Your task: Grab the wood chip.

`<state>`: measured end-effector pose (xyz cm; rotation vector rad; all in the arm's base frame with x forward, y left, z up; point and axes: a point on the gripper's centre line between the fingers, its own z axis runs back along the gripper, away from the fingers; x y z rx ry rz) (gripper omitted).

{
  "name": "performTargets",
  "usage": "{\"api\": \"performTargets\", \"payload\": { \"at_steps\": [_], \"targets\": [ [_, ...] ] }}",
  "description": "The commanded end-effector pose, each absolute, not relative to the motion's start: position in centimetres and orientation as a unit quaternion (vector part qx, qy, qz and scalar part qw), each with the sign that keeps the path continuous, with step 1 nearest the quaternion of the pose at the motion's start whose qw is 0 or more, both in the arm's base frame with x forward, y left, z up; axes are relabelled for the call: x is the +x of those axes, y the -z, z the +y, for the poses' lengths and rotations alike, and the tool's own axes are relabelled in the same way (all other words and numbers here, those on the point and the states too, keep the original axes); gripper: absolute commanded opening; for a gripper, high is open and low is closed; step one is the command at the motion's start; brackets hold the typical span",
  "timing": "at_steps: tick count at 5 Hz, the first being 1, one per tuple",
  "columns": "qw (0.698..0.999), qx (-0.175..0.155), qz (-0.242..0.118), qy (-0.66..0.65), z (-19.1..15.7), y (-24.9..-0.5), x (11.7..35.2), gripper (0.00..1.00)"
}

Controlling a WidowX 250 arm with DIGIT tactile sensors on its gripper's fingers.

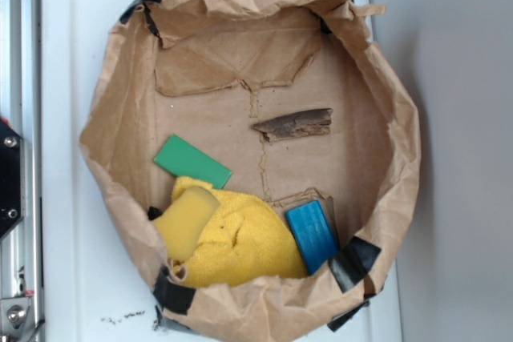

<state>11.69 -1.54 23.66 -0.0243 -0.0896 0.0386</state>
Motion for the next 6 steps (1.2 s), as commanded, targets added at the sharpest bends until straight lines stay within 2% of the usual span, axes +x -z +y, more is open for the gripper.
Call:
{"api": "performTargets", "payload": {
  "at_steps": [1, 2, 3, 6],
  "targets": [
    [0.999, -0.012, -0.045, -0.019, -1.5, -23.7, 11.7, 1.0],
    [0.998, -0.011, -0.052, -0.026, -1.1, -22.8, 15.8, 1.0],
    [0.998, -0.028, -0.047, 0.015, -0.1, -20.6, 20.7, 1.0],
    [0.998, -0.028, -0.047, 0.015, -0.1, -20.6, 20.7, 1.0]
  ]
}}
